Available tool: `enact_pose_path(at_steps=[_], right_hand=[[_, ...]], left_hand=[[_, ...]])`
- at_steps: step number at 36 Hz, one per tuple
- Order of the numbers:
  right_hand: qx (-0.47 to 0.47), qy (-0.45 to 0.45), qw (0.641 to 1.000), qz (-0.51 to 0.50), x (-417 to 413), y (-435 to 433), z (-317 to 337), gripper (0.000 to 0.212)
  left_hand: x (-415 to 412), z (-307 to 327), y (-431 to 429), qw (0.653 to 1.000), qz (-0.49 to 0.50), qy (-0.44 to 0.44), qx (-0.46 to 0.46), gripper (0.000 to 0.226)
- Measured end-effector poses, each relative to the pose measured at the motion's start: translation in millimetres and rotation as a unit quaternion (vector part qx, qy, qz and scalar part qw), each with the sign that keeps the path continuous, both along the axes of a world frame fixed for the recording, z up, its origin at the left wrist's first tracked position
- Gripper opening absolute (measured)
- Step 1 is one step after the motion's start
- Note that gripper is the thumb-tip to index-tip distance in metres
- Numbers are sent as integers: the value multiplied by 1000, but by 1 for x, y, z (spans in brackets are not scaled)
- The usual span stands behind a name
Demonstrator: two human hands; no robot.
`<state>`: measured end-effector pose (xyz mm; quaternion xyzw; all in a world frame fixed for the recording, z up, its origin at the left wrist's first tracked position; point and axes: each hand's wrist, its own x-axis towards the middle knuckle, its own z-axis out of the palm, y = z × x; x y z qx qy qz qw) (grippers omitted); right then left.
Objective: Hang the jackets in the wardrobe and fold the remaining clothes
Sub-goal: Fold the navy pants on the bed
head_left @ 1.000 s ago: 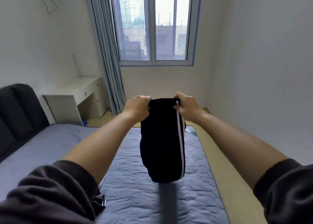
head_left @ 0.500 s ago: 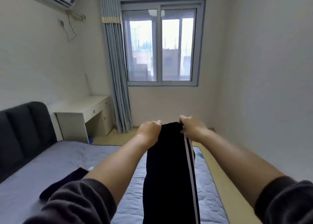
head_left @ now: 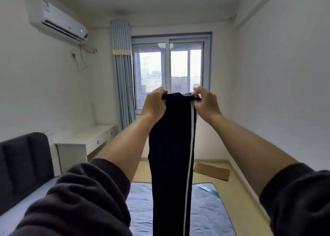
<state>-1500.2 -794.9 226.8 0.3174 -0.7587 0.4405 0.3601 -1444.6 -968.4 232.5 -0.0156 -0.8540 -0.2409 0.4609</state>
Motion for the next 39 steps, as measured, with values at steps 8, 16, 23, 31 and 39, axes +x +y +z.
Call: enact_pose_path(at_steps=[8,16,23,31,39], right_hand=[[65,-39,997,-9,34,16,-39,13],[150,-199,968,-21,100,38,-195,16],[249,-335,909,-10,187,58,-349,18],[307,-452,835,69,270,86,-430,18],[210,-581,774,142,285,107,-446,11]], left_hand=[[42,-43,10,999,-12,-51,7,30],[111,-200,23,972,-31,-232,28,27],[196,-346,40,909,-39,-405,94,30],[286,-430,51,829,-96,-535,134,26],[308,-449,38,761,-175,-569,256,15]])
